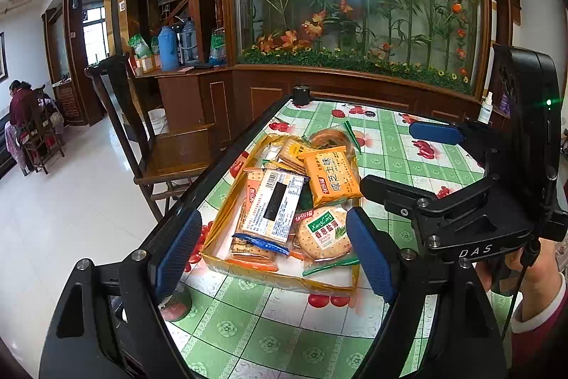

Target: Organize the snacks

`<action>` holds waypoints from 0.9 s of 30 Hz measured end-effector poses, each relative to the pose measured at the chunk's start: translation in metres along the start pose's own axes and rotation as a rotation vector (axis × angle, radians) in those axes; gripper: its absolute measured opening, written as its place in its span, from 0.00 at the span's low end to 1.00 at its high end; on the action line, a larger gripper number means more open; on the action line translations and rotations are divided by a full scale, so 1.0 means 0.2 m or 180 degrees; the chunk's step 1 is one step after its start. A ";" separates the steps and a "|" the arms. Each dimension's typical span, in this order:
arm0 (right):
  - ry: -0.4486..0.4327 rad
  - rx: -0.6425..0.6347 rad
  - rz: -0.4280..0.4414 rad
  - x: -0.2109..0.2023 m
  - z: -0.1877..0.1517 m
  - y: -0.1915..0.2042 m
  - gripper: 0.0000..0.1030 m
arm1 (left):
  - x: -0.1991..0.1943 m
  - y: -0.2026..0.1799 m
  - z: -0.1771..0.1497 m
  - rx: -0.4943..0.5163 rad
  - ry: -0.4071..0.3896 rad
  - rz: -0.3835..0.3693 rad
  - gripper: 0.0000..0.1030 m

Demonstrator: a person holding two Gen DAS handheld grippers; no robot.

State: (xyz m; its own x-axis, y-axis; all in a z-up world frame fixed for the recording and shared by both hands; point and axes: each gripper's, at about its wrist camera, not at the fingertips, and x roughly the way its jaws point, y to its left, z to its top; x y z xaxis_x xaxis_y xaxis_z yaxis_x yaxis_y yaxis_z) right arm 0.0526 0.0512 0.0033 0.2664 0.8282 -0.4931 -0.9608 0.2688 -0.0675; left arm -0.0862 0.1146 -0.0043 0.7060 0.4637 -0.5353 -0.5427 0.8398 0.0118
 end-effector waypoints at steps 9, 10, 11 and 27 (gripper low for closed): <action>0.0001 -0.0007 -0.0002 0.00 0.00 0.00 0.99 | 0.00 0.00 0.00 0.0005 -0.0002 -0.0003 0.82; -0.0001 -0.0009 0.0000 0.00 0.00 0.00 0.99 | 0.00 0.00 0.00 0.0006 -0.0002 0.0001 0.82; -0.0004 -0.0011 0.0000 0.01 0.00 0.00 0.99 | 0.00 0.00 0.00 0.0004 -0.0001 0.0001 0.82; -0.0008 -0.0032 -0.0001 0.02 0.01 0.00 0.99 | 0.00 0.00 0.00 0.0006 -0.0006 0.0001 0.82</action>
State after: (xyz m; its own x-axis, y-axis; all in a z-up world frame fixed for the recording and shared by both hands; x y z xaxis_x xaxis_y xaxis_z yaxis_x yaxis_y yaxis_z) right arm 0.0533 0.0547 0.0025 0.2668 0.8295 -0.4907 -0.9615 0.2641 -0.0764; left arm -0.0859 0.1138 -0.0042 0.7066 0.4645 -0.5338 -0.5422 0.8402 0.0134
